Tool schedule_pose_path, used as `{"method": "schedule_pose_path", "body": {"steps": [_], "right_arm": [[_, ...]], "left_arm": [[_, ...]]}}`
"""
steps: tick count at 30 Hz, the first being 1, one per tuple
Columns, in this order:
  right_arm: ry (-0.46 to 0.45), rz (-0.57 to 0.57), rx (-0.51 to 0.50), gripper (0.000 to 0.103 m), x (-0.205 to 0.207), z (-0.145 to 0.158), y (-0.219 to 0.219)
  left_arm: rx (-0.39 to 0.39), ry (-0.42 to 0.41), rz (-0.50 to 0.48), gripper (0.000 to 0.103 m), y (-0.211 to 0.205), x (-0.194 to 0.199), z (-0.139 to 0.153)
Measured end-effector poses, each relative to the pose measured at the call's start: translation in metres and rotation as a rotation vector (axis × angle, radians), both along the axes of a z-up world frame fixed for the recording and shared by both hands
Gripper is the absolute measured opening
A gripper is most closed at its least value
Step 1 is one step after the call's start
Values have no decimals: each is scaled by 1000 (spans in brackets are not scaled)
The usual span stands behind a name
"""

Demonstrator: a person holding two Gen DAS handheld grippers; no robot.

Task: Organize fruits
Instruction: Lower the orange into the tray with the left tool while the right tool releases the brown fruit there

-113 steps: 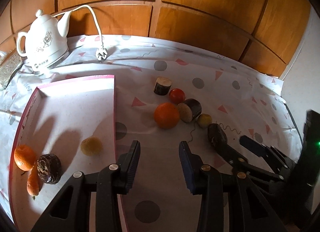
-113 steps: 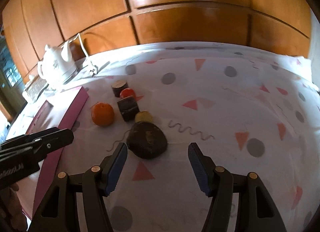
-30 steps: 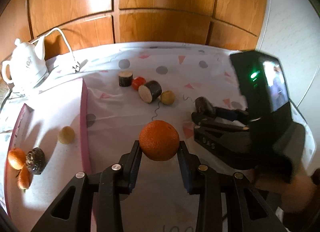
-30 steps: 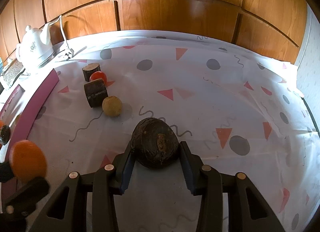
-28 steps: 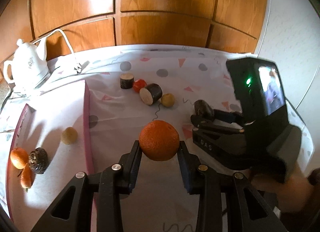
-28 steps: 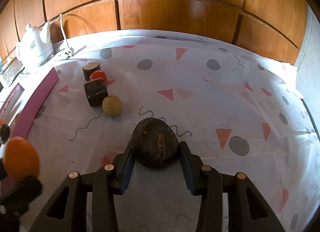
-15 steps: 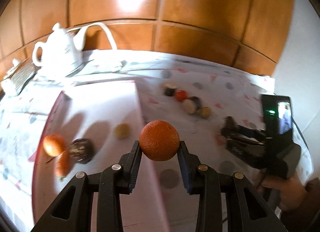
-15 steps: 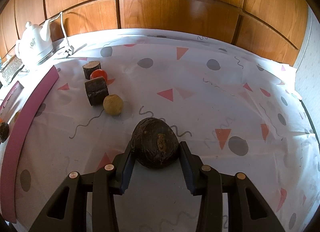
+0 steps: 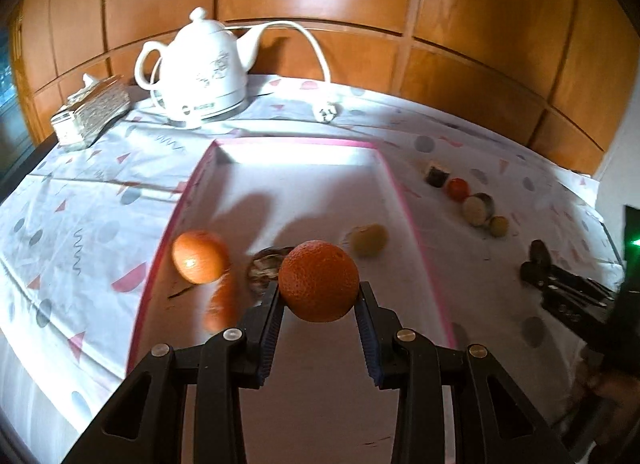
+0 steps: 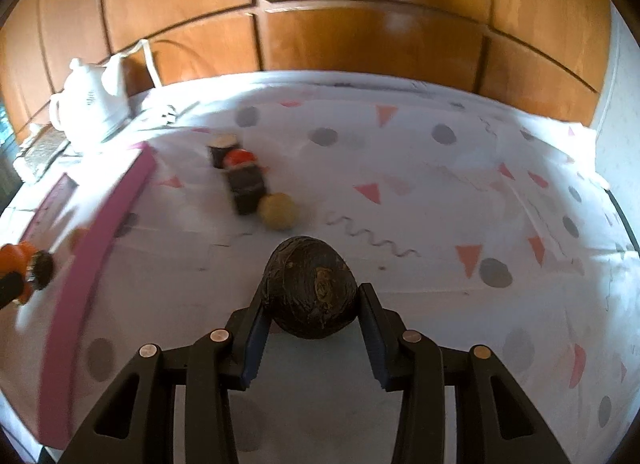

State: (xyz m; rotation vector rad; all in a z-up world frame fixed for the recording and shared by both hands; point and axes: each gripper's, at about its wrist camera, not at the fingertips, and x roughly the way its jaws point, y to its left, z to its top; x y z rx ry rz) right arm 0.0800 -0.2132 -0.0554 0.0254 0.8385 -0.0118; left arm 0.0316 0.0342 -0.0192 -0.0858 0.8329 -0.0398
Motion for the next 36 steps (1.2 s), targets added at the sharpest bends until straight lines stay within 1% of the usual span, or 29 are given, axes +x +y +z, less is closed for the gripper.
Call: {"method": "schedule_pose_path", "body": {"steps": [3,7,13,18,23,27,29,31,32,36], "right_arm": [[-14,55,51,43,-4,9,13],[-24,174,106,43,-6,24,42],[-42,332,117,43,-15,38,94],[-43,409,120,43,-21,40,123],[-20,436,134,43,-22,34,136],[25,452,181,44,-16,31,143],[5,448,179,45,-16,32,145],[-1,437,178,54,-15,33,146],[-3,436,184,55,-15,33,145],[-21,411,182,56,-20,34,138]], "left_arm": [[-5,9,28,36,10,0,-4],[-6,8,50,36,17,-1,-5],[-12,12,88,36,28,-1,-6],[-21,23,127,37,40,-2,-10],[-21,18,152,37,47,-3,-11],[-31,17,184,38,53,-5,-10],[-24,13,192,38,54,-5,-10],[-24,13,195,38,55,-6,-10],[-26,13,196,39,55,-6,-10],[-12,-9,194,43,51,-9,-6]]}}
